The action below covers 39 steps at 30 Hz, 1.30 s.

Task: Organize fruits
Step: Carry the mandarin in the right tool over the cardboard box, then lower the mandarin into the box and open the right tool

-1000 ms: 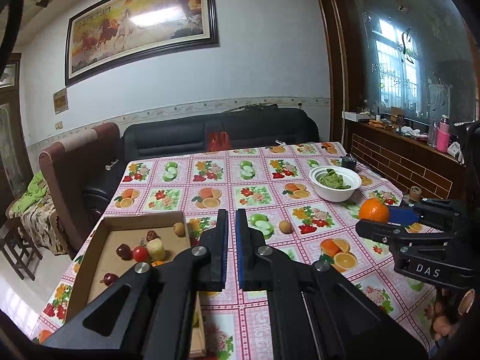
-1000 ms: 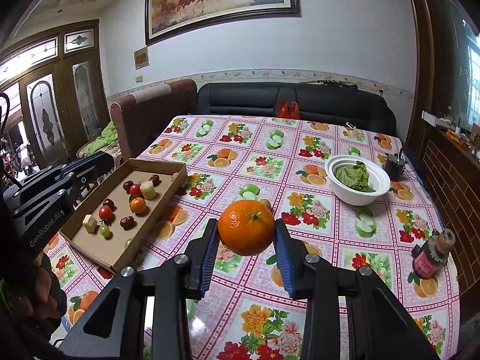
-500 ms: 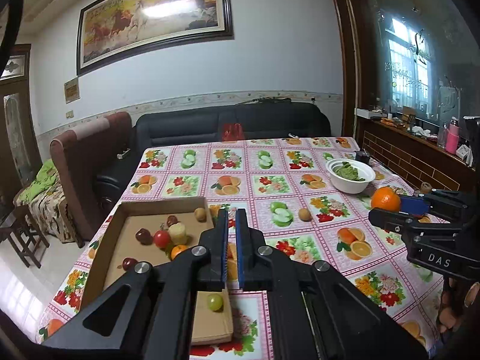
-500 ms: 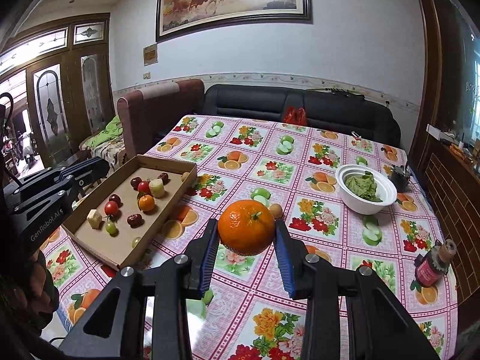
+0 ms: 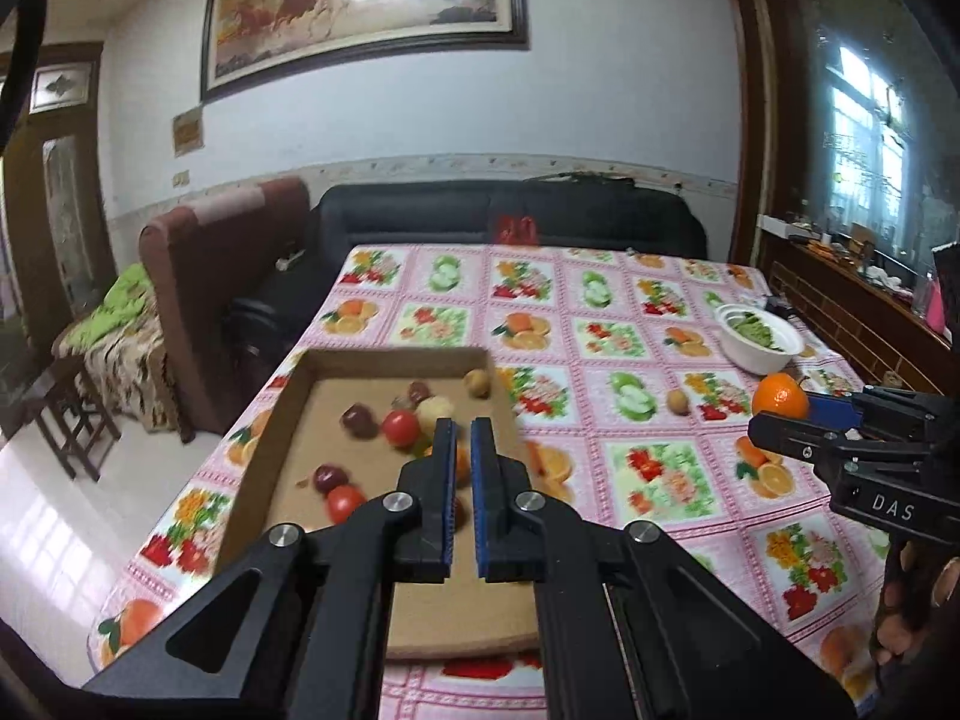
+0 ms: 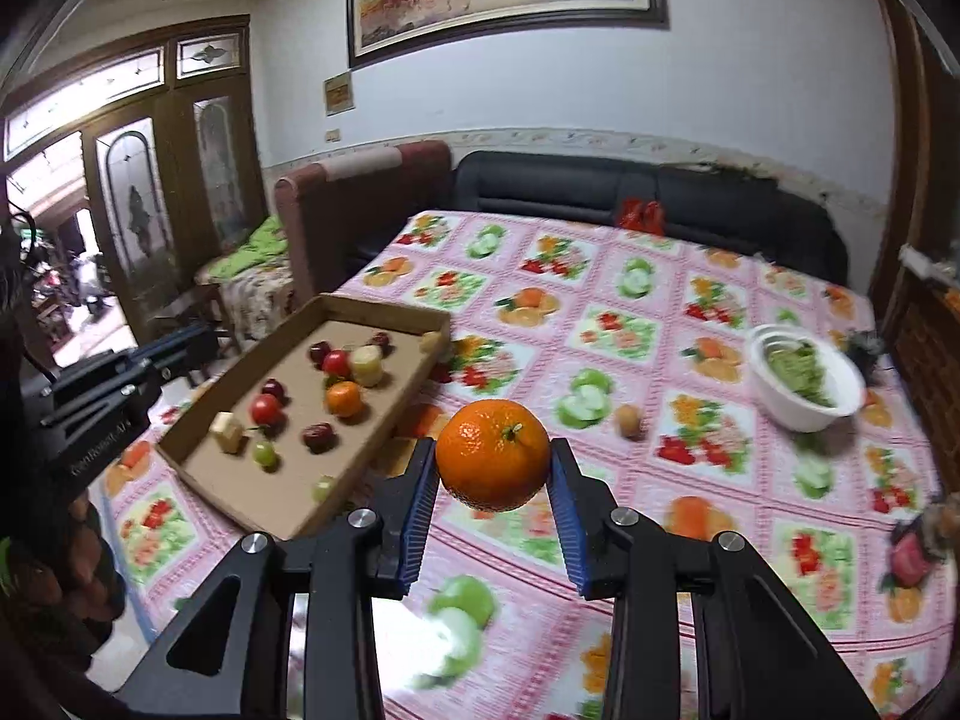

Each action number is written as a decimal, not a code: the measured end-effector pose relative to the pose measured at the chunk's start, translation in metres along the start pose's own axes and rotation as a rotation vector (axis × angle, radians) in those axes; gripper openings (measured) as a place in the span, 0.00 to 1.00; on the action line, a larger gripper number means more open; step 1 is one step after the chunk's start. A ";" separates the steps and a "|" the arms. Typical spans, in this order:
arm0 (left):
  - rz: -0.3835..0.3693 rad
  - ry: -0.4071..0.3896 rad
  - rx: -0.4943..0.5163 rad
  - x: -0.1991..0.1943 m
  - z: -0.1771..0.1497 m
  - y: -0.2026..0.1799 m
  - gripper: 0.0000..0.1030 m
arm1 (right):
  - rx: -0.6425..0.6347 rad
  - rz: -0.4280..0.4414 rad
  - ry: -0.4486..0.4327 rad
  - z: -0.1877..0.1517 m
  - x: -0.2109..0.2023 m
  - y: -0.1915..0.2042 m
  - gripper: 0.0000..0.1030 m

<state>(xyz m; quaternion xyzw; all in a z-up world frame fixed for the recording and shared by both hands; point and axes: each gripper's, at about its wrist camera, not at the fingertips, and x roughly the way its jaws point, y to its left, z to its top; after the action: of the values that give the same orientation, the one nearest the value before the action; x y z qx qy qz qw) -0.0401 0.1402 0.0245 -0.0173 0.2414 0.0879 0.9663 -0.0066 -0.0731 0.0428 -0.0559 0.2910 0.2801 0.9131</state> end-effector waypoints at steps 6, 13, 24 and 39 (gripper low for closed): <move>-0.004 0.081 -0.097 0.012 -0.013 0.036 0.03 | 0.004 0.131 0.040 0.013 0.034 0.023 0.36; -0.068 0.171 -0.155 0.029 -0.026 0.050 0.03 | -0.033 0.257 0.120 0.025 0.078 0.061 0.36; -0.095 0.304 -0.255 0.065 -0.039 0.091 0.03 | -0.099 0.321 0.307 0.012 0.152 0.105 0.36; -0.076 0.494 -0.168 0.108 -0.055 0.073 0.03 | -0.168 0.317 0.396 0.003 0.186 0.112 0.36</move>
<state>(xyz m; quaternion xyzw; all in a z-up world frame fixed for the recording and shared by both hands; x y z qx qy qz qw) 0.0152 0.2250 -0.0742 -0.1274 0.4611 0.0643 0.8758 0.0597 0.1102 -0.0529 -0.1389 0.4447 0.4265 0.7753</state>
